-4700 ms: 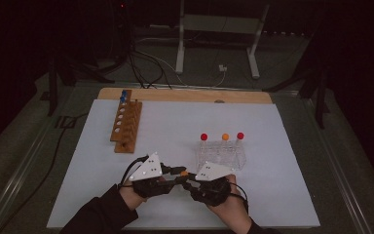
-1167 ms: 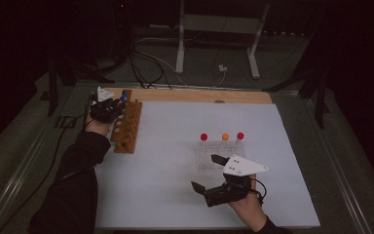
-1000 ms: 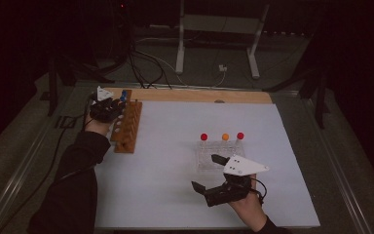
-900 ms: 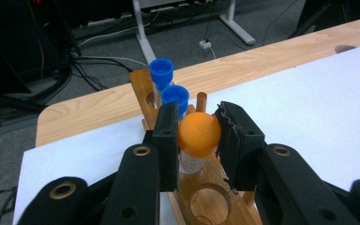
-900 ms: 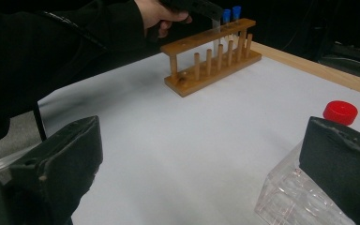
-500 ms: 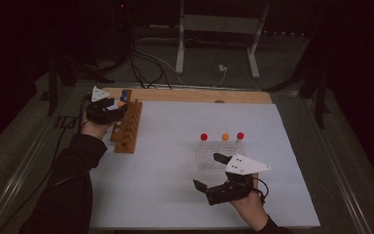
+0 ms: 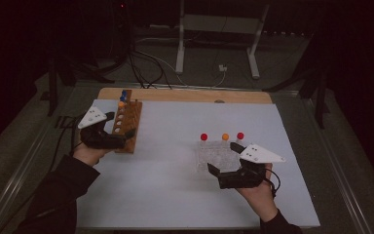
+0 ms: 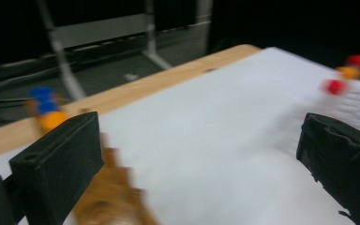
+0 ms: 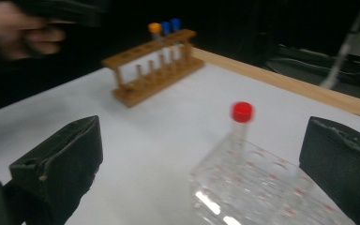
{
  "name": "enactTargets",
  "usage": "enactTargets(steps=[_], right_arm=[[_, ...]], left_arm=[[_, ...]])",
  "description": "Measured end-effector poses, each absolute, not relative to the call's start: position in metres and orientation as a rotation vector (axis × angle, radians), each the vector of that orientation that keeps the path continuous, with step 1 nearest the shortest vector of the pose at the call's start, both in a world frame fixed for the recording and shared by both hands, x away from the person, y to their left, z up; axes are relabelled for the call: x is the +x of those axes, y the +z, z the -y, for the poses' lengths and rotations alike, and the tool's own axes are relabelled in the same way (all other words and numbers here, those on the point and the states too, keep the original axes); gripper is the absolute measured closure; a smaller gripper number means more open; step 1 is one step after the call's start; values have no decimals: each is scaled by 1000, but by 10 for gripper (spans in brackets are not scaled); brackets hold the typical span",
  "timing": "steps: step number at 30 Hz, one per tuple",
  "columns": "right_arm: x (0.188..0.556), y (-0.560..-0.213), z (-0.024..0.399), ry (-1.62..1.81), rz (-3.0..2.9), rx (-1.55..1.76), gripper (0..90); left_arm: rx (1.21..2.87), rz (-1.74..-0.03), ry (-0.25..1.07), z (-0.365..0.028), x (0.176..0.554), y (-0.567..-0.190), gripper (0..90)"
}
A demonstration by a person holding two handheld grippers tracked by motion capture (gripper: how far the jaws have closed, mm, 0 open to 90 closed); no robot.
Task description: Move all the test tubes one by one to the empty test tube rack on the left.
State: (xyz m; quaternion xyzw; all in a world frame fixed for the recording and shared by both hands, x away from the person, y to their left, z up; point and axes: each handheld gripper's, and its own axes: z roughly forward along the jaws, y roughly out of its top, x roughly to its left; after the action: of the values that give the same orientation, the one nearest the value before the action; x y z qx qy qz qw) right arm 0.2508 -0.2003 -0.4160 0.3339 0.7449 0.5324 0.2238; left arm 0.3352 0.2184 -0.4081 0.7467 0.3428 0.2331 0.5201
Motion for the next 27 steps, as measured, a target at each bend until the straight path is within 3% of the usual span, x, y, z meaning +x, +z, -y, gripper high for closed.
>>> enactTargets(steps=[10,18,20,27], right_arm=[[275,-437,211,1334,-2058,1074,7],[290,-453,213,1210,-2056,1190,184],[295,-456,213,1185,-2063,1198,328],[310,-462,211,1096,-2070,1198,458]], left_arm=[[1817,-653,454,-189,283,-427,7],[1844,-609,435,-178,267,-444,7],[1855,-608,425,-176,266,-448,7],[1893,-585,408,-168,265,-455,7]])
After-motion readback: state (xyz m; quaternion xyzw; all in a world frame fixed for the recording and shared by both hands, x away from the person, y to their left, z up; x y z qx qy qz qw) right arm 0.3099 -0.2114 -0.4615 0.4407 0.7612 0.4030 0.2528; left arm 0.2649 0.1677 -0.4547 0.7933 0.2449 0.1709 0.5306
